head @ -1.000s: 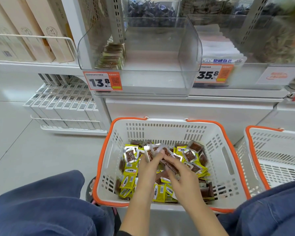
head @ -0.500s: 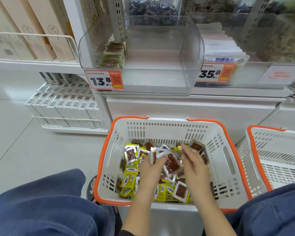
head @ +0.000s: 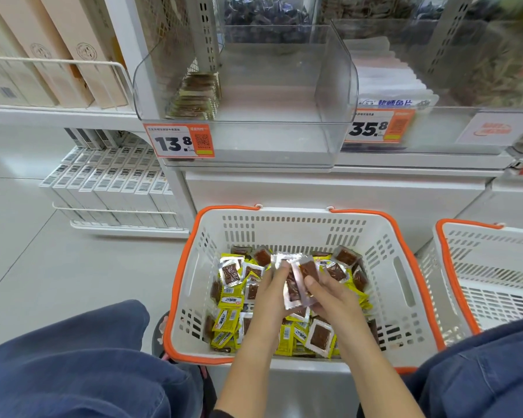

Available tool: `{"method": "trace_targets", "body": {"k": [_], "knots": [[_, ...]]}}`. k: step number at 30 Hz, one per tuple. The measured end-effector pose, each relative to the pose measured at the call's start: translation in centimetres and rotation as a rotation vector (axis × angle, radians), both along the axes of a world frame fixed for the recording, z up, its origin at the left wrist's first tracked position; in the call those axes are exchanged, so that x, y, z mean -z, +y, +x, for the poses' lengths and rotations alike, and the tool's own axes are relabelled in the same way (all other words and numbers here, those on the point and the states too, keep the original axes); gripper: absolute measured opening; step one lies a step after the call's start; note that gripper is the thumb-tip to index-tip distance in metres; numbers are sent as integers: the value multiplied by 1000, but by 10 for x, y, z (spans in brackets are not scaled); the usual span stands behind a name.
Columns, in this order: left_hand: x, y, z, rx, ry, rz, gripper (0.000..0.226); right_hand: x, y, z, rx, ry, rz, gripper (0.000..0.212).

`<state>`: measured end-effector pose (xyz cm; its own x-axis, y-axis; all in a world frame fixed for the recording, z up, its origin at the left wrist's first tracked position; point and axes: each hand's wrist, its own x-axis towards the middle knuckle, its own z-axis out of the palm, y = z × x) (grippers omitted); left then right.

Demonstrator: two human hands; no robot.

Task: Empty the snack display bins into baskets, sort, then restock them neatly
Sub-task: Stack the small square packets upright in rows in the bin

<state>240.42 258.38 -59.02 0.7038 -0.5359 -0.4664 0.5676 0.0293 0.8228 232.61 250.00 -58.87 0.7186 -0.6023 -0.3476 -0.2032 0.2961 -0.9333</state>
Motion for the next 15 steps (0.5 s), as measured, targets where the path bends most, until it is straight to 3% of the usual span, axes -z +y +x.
{"method": "trace_targets", "body": {"k": [2,5,8,11,12,14,15], "knots": [[-1,-3,-2,22,-20,1,29,4,5,-1,36,3,-58,9],[-2,-4,-7,19,-98,31,64,7,7,-1,48,-15,-69,8],[-2,-3,-5,10,-142,18,53,3,5,1,54,-64,123,20],[-1,0,-1,54,-99,51,60,-1,-2,0,4,-40,225,18],[3,0,0,52,-107,78,53,-1,-5,-1,-30,-37,250,16],[1,0,-2,69,-208,170,33,-4,-4,-2,-86,-35,282,19],[4,-1,-3,90,-281,200,34,-4,-2,-3,-95,-32,282,21]]}}
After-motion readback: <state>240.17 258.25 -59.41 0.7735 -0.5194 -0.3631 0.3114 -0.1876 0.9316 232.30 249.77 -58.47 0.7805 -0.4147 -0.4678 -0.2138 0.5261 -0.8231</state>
